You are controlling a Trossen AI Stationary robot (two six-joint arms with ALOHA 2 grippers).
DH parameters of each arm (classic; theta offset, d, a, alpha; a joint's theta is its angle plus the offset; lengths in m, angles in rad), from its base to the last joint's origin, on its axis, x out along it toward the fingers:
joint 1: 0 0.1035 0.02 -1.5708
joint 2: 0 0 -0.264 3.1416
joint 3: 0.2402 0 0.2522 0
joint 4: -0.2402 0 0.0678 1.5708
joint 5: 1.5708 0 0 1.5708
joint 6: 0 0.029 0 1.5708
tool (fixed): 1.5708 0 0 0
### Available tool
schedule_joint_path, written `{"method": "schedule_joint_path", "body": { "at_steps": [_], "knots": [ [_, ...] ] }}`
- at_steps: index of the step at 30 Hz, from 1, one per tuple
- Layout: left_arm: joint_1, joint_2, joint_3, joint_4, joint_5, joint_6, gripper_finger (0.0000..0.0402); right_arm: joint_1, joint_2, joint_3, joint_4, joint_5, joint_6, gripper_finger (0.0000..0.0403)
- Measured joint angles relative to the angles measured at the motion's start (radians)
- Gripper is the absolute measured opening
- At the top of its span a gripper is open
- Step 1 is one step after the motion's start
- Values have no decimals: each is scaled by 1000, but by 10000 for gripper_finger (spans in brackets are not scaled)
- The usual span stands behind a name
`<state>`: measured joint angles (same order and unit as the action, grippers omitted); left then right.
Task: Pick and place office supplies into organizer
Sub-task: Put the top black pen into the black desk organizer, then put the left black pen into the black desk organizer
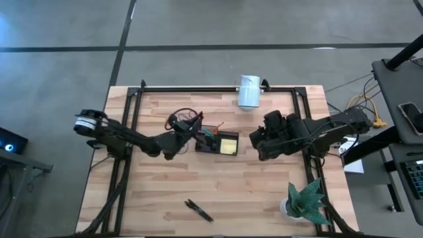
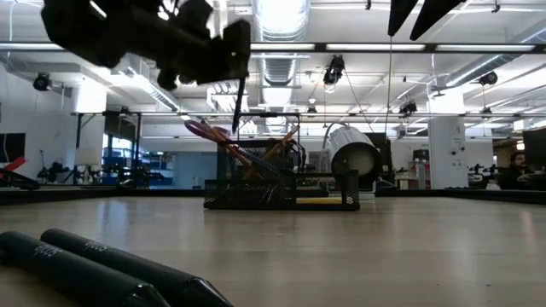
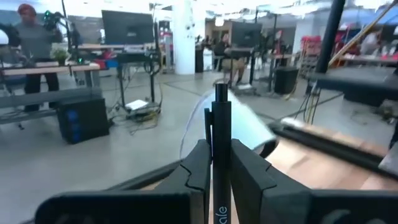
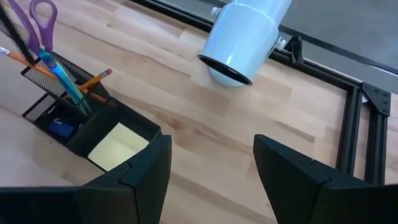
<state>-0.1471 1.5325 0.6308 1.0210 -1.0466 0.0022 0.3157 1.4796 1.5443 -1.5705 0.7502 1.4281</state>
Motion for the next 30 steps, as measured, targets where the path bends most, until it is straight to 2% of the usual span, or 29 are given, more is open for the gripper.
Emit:
{"method": "schedule_joint_path", "body": {
  "at_steps": [4, 10, 16, 20, 23, 26, 30],
  "knots": [
    [13, 83, 16, 32, 52, -30, 19, 0, 7, 0, 0, -17, -13, 219],
    [22, 199, 62, 110, 77, -42, 20, 0, 11, -3, 0, -40, -31, 219],
    [13, 301, 87, 93, 87, -155, 22, 0, 11, -4, -1, -46, -41, 219],
    [-16, 330, 90, 81, 78, -146, 27, 2, 11, -4, 0, -48, -55, 219],
    [-51, 306, 89, 24, 63, -153, 51, 2, 11, -6, 0, -51, -76, 219],
    [-86, 262, 99, -108, 67, -161, 92, 2, 11, -8, 0, -47, -79, 219],
    [-123, 194, 119, -300, 67, -245, 152, 2, 11, -9, -1, -43, -99, 219]
  ]
}}
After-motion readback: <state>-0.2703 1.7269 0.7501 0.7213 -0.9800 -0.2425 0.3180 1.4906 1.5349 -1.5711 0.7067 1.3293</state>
